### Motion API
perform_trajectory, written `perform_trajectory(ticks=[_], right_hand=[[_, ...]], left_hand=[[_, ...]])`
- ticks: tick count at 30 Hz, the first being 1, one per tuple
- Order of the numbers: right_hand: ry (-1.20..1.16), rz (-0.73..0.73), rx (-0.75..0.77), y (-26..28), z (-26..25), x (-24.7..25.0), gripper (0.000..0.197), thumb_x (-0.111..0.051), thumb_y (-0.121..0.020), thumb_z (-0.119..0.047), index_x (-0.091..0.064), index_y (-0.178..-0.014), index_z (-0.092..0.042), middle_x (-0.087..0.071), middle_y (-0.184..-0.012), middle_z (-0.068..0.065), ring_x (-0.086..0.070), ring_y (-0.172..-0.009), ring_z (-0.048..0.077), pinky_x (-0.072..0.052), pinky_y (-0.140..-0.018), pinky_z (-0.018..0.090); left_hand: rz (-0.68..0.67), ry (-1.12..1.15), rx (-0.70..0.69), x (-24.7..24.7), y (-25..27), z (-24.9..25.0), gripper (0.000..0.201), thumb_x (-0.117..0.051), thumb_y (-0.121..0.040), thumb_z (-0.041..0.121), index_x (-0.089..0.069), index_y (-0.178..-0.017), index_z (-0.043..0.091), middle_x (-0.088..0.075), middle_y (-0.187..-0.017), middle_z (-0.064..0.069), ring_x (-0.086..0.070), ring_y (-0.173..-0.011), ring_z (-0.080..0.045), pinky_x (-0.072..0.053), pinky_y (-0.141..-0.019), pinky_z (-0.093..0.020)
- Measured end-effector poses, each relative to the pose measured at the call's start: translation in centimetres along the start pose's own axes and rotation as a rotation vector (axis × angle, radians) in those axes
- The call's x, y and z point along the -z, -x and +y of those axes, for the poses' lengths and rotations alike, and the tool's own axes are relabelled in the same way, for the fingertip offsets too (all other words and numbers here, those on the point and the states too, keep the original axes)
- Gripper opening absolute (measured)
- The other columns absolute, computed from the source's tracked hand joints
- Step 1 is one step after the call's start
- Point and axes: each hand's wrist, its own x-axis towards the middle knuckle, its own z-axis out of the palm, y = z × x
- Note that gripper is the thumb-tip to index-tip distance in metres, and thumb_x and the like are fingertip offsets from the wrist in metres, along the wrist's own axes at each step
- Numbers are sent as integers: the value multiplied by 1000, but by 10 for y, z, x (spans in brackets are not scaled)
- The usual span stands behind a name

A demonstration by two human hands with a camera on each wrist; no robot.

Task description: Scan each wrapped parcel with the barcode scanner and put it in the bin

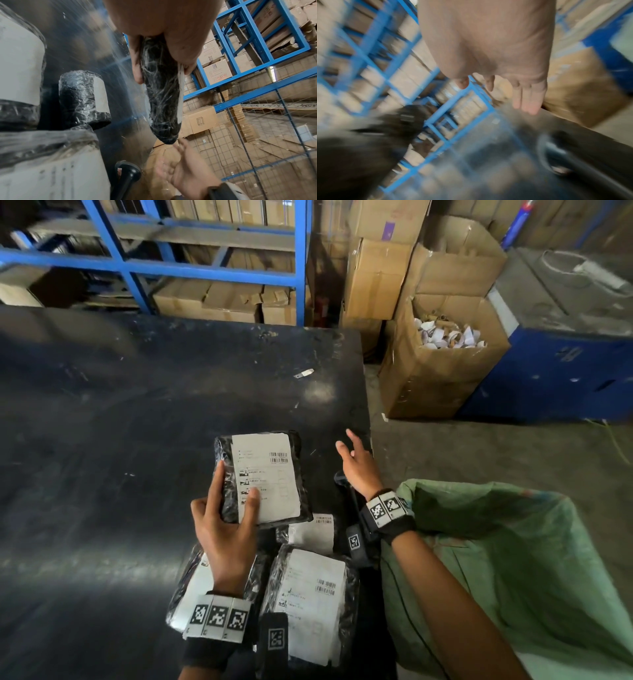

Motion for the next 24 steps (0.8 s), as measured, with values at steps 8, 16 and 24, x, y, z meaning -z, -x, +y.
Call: perform_trajectory(ticks=[8, 16, 24], right_hand=[[-222, -268, 395, 148, -47, 9, 59, -46, -101, -43, -18, -152, -49, -42, -133, -43, -44, -129, -15, -37, -115, 28], [-281, -5, 392, 196, -14, 28, 56, -49, -100, -41, -26, -150, -50, -40, -153, -21, -42, -138, -3, -42, -113, 38], [-383, 149, 312, 242, 30, 84, 55, -48, -103, -19, -30, -153, -31, -40, -142, -35, -41, -131, -16, -38, -99, 4]], left_hand=[[-41, 185, 21, -1, 23, 24, 65, -75, -87, 35, -47, -144, 47, -54, -115, 2, -54, -100, 13, -40, -95, -12], [-224, 343, -30, -9, 68, 35, 63, -69, -86, 50, -46, -144, 48, -58, -131, 9, -57, -124, -3, -48, -108, -40], [-389, 301, -136, -42, 126, 60, 62, -70, -91, 38, -46, -148, 38, -54, -111, 3, -56, -103, 6, -41, -92, -5]])
